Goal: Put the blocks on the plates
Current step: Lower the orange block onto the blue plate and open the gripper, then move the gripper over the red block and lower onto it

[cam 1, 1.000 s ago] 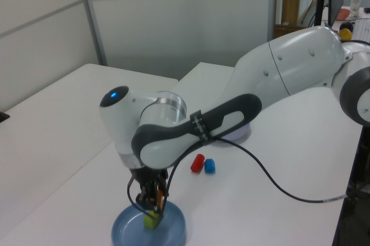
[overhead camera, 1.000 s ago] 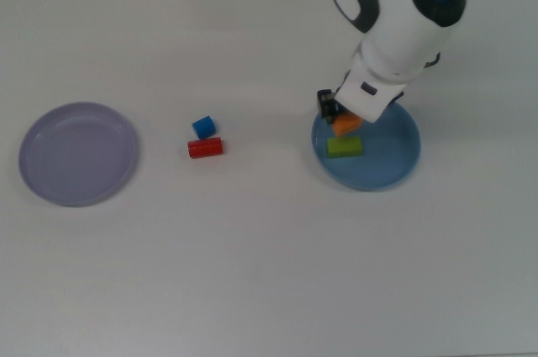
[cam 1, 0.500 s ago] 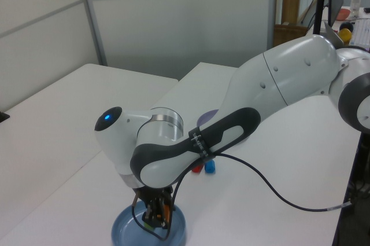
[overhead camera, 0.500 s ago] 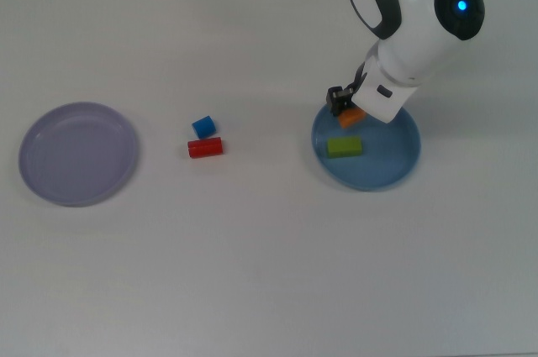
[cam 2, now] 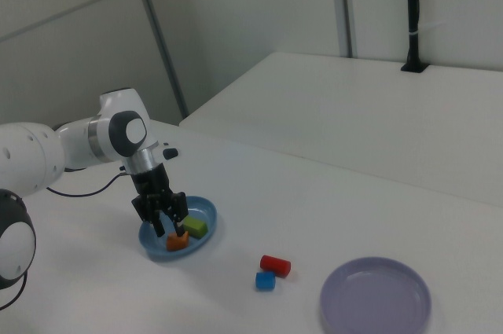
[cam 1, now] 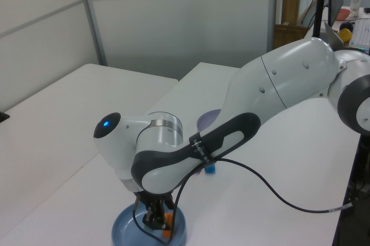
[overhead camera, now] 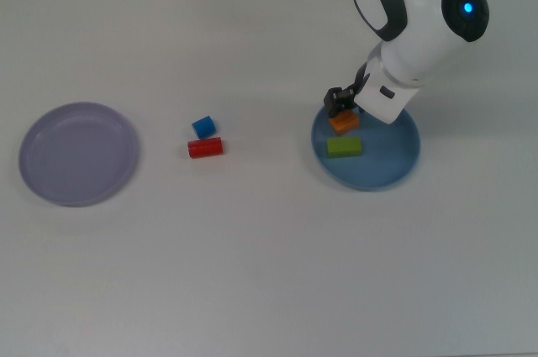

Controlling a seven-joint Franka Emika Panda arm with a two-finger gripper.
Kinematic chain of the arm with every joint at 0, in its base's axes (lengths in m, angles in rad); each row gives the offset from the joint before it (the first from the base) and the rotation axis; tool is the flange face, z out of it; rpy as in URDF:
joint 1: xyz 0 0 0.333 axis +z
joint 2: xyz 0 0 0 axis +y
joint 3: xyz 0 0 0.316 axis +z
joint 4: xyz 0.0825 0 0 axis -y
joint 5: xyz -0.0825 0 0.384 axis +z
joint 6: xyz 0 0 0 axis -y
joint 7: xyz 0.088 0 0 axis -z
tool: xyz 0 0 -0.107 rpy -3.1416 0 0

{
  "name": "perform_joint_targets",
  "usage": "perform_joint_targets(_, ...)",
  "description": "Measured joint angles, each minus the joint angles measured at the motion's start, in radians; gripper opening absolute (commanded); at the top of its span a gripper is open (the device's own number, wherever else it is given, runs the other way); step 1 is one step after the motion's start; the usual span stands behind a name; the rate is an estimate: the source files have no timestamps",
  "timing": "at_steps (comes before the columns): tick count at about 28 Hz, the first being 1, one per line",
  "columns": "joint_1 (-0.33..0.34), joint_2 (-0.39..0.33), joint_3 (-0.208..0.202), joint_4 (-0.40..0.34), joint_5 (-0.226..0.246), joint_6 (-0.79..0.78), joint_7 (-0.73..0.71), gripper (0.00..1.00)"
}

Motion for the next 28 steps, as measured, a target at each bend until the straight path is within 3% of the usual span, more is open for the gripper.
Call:
perform_joint_targets(1,-0.002,0.0,-0.002,0.002,0.0,0.0,0.001,0.7)
perform_joint_targets(2,-0.004,-0.001,-0.005,0.004,0.0,0.0,0.003,0.9)
perform_joint_targets(3,-0.011,-0.003,-0.009,0.007,0.0,0.0,0.006,1.0)
perform_joint_targets(17,-0.217,-0.015,-0.018,0.016,0.003,0.0,-0.015,1.0)
perform_joint_targets(25,-0.39,-0.015,-0.019,0.022,0.086,0.0,-0.133,1.0)
perform_joint_targets(28,-0.423,-0.013,-0.018,0.022,0.097,0.0,-0.144,1.0)
